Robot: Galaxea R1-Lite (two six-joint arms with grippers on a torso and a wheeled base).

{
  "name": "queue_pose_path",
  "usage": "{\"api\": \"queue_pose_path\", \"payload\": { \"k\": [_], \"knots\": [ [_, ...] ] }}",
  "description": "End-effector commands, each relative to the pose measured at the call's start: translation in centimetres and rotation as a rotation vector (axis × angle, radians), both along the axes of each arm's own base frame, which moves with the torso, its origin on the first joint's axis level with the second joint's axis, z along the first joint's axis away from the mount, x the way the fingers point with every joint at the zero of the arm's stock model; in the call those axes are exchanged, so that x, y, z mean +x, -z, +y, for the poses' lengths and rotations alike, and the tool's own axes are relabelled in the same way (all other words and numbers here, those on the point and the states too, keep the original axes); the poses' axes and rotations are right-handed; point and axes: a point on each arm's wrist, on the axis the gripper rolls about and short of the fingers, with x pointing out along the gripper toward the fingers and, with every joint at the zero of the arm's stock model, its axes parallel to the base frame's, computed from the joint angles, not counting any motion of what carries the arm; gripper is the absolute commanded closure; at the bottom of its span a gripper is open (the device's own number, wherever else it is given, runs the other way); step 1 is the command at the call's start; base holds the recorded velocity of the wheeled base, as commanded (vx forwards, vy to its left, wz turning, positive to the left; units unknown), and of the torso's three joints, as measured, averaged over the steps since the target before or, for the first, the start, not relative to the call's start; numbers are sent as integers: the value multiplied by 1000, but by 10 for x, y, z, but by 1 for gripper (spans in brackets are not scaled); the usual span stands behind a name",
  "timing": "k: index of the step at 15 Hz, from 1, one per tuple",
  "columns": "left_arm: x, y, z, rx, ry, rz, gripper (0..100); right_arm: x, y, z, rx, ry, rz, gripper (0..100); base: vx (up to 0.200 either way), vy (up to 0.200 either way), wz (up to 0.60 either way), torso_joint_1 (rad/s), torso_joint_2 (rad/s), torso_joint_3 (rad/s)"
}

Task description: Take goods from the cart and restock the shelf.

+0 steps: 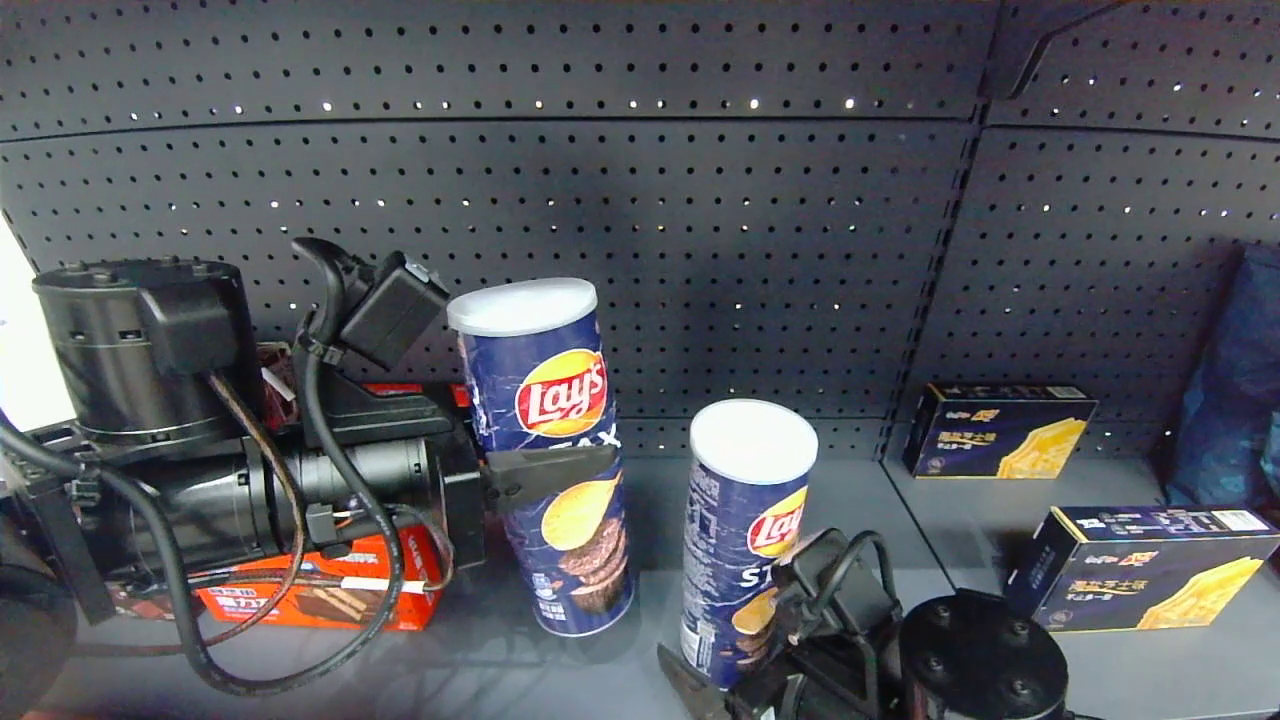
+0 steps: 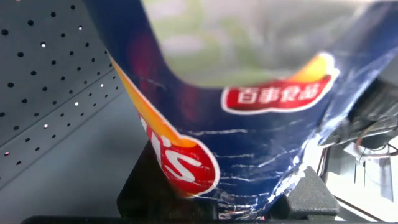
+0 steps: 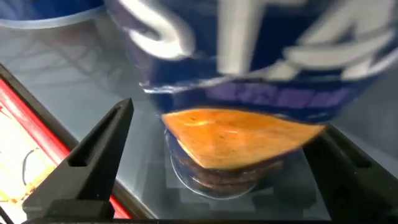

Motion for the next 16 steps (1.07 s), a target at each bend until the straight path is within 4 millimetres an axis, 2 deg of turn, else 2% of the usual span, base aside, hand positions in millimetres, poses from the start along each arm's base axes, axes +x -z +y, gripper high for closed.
{"api": "queue_pose_path", "payload": {
  "k": [1, 2, 5, 7, 16],
  "knots": [
    [1, 1, -1, 2, 0, 3, 100, -11, -10, -15, 18, -9, -14, 0, 0, 0, 0, 0, 0, 0],
    [1, 1, -1, 2, 0, 3, 100, -14, -11, -19, 19, -9, -15, 0, 0, 0, 0, 0, 0, 0],
    [1, 1, 0, 2, 0, 4, 100, -29, -13, -50, 6, 4, -9, 0, 0, 0, 0, 0, 0, 0],
    [1, 1, 0, 2, -1, 4, 100, -31, -13, -62, 5, 21, -7, 0, 0, 0, 0, 0, 0, 0],
    [1, 0, -1, 0, -1, 0, 100, -5, -18, -84, 8, 188, -23, 0, 0, 0, 0, 0, 0, 0]
  ]
}}
